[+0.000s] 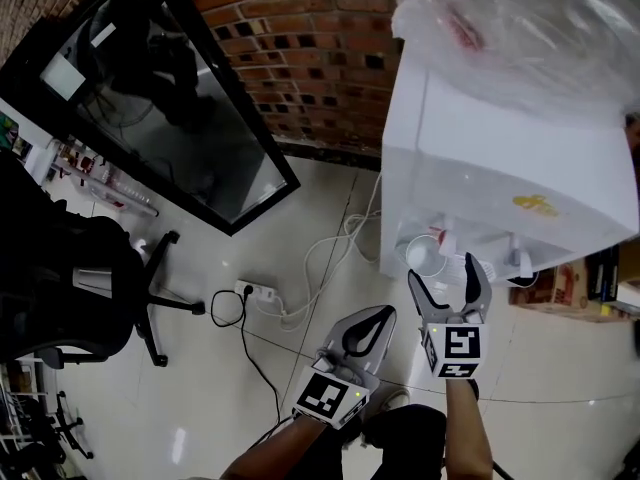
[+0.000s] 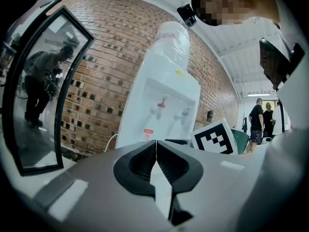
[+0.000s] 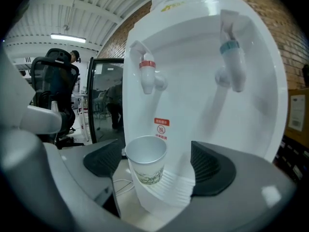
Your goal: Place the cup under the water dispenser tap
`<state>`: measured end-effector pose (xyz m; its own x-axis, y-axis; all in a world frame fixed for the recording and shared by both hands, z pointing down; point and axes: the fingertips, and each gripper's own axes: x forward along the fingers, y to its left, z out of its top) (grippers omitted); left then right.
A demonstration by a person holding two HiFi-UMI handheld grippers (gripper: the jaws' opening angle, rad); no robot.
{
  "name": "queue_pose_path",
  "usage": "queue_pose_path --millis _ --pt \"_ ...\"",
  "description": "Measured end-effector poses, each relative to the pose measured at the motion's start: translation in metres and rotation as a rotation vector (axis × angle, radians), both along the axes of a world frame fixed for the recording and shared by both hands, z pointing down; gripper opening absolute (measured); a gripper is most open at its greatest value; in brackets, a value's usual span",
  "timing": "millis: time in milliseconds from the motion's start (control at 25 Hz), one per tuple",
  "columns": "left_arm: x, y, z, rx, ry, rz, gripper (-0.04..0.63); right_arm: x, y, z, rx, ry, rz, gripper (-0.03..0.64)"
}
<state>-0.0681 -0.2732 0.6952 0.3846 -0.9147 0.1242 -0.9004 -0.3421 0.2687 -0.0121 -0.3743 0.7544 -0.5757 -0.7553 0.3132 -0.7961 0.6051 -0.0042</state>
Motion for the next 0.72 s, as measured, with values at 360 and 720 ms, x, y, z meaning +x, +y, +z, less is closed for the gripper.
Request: queue_pose_path --millis 360,720 --pt "0.011 0.015 -0.056 -0.031 -0.027 0.035 -0.006 0.006 0.031 -0.062 -0.011 -0.002 -0.013 0.442" --pt "0.031 0.026 -0.147 0.008 -0.005 0.069 -0.008 0.021 0.072 -0.168 0.033 0.025 -0.018 0.415"
